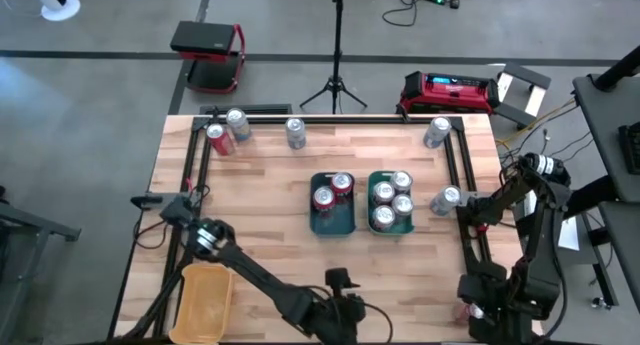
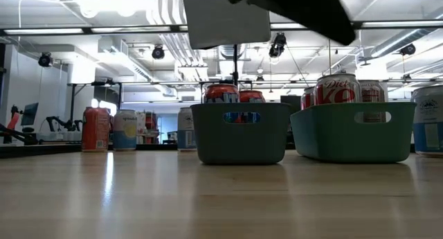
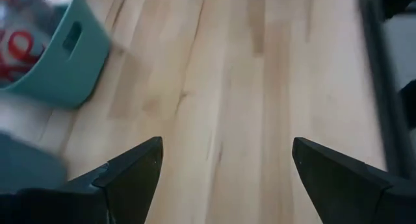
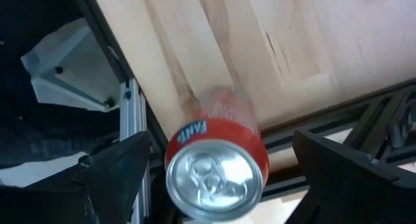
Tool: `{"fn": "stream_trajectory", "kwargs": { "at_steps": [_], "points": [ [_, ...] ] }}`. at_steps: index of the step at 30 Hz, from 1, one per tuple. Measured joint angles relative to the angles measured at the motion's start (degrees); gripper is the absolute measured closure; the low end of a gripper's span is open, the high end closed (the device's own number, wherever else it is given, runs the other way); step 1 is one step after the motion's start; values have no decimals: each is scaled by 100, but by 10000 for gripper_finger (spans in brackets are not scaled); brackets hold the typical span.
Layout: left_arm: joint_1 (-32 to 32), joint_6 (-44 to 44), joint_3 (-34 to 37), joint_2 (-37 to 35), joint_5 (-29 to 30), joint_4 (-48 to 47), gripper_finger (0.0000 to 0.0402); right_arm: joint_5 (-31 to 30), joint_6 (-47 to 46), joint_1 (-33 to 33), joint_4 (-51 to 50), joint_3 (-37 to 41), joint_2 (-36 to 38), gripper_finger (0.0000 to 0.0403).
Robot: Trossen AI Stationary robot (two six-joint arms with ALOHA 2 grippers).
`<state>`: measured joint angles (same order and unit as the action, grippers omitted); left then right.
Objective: Sort soda cans
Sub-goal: Put the bottom orange soda can into the dark green bin
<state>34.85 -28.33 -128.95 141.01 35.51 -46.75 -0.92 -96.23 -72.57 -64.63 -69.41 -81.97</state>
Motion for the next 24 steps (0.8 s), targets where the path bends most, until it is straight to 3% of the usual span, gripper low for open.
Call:
{"fn": "stream_trajectory", "kwargs": {
  "at_steps": [4,13,20,24],
  "points": [
    [23,-321,-603,319,13,-1138,75,-12,4,6,26,83,1,28],
    [24,-502,152,236,117,-570,75,305,-25,-36,433,319,0,28],
    [13,-418,215,236,151,-425,75,309,125,-51,439,410,-2,28],
    [13,-347,218,236,153,-227,75,651,336,-67,804,584,-173,28]
  ]
}}
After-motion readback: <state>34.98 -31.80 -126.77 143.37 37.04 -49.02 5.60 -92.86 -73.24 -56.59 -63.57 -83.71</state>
